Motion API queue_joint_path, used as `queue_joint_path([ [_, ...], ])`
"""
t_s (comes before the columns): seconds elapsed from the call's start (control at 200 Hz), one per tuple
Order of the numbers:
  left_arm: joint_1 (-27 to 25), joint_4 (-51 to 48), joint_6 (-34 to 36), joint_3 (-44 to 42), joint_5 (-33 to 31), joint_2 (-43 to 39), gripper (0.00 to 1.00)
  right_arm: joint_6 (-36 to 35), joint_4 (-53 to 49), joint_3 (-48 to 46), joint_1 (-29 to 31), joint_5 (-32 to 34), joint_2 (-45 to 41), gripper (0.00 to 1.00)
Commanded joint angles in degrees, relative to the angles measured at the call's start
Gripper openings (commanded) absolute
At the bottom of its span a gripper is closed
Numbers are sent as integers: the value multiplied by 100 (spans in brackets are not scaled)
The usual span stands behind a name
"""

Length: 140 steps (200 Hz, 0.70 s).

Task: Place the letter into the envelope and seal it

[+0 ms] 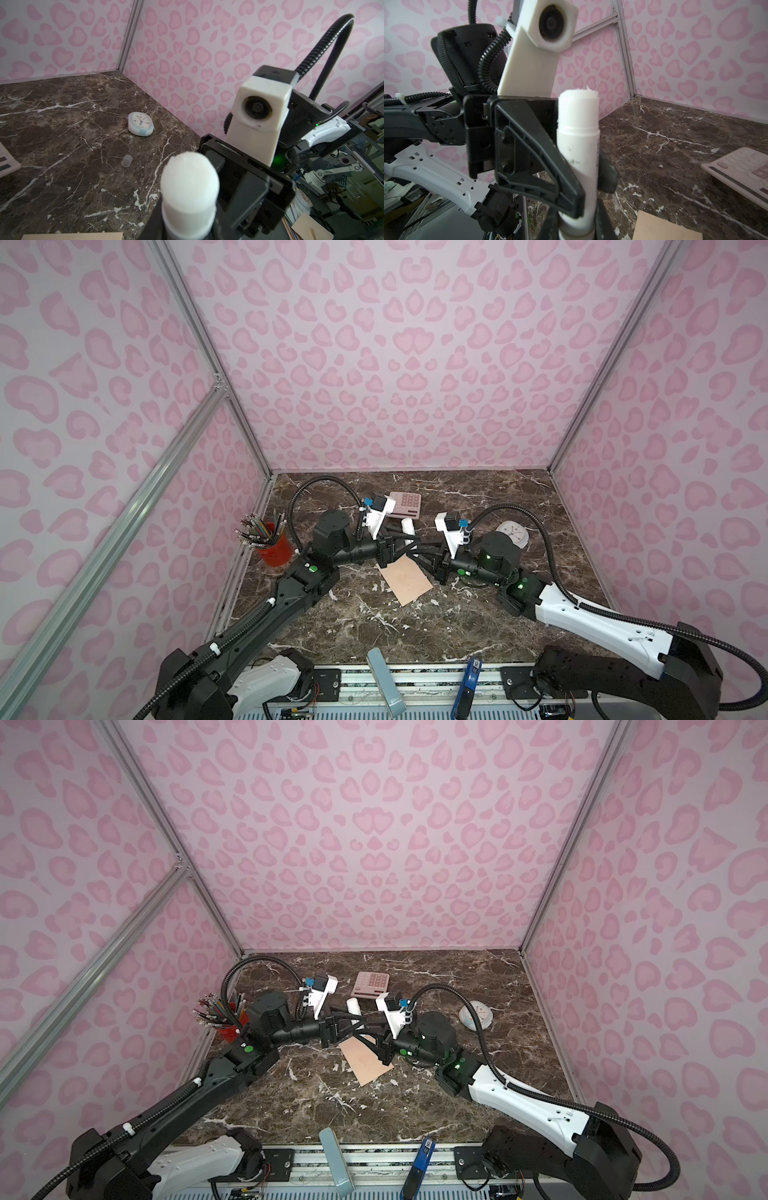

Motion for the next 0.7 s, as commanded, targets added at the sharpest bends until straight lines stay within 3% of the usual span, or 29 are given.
queue_joint_path([
  [0.0,3,140,-32,-23,-671,-58,3,-204,71,52,51,255,33,31],
  [0.1,6,42,20,31,-793,-115,3,-186,-50,18,53,362,-47,42],
  [0.33,10,3,-26,147,-775,-149,3,-160,-183,-84,31,32,-178,43],
  [0.695,3,350,-351,219,618,49,4,214,236,-85,-216,-823,-47,43],
])
